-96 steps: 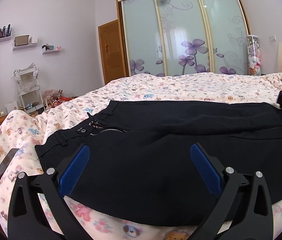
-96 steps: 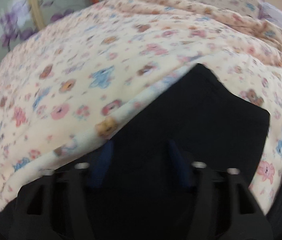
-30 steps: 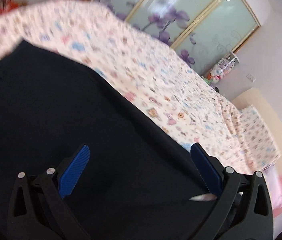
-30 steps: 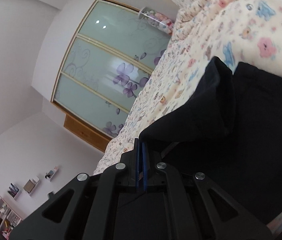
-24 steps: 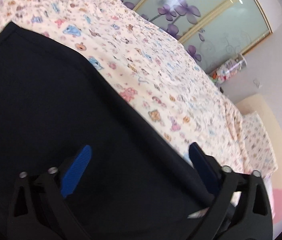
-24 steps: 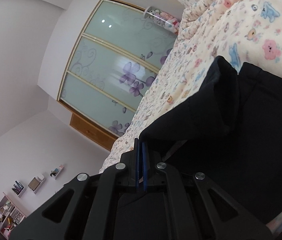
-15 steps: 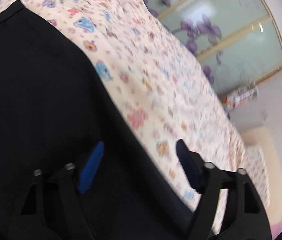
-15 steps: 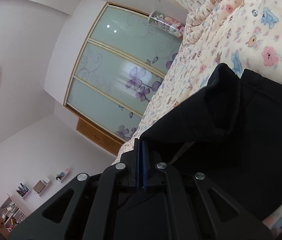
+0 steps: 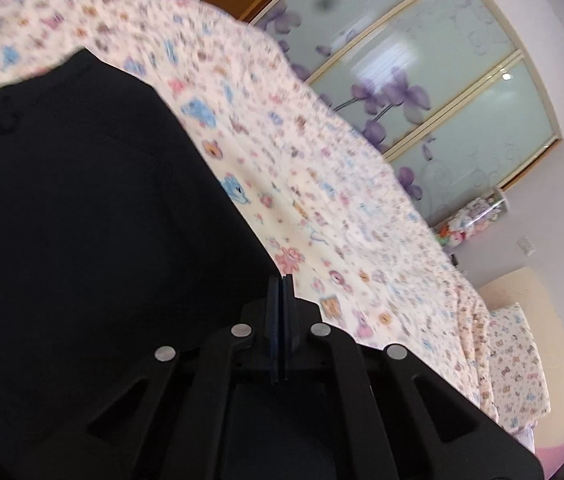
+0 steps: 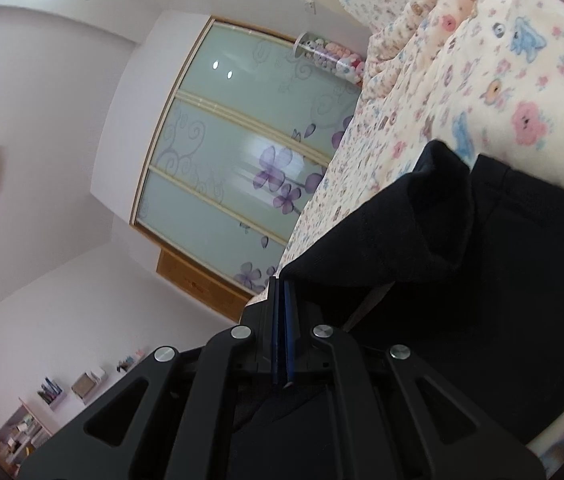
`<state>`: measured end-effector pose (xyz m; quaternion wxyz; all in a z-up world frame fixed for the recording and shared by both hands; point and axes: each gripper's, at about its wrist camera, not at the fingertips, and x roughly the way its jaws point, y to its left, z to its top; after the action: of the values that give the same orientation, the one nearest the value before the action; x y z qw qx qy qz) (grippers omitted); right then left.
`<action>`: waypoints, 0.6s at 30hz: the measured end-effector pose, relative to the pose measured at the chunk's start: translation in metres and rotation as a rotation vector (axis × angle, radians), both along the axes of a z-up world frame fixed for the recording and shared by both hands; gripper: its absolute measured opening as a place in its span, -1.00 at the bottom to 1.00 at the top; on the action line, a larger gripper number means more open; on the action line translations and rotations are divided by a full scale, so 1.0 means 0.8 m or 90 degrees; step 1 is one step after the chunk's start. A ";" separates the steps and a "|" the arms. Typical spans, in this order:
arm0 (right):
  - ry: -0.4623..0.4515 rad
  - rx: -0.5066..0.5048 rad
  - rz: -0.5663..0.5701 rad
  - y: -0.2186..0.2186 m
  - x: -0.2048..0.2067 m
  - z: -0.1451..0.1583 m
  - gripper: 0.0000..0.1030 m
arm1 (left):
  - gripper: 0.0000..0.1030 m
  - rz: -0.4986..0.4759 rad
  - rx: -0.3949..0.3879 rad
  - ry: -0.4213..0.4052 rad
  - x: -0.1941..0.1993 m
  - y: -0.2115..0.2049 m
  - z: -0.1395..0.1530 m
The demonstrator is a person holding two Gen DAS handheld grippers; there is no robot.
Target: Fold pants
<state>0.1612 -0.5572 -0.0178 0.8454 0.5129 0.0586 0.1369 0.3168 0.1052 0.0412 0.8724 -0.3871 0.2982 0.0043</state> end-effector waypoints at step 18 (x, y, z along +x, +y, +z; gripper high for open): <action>0.059 -0.004 -0.107 -0.003 -0.046 -0.008 -0.95 | -0.97 0.031 -0.092 -0.028 -0.355 0.005 -0.083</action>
<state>0.1243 -0.5593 -0.0243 0.8518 0.5193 0.0545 0.0418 0.0330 0.1089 -0.0250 0.8480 -0.4565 0.2693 -0.0047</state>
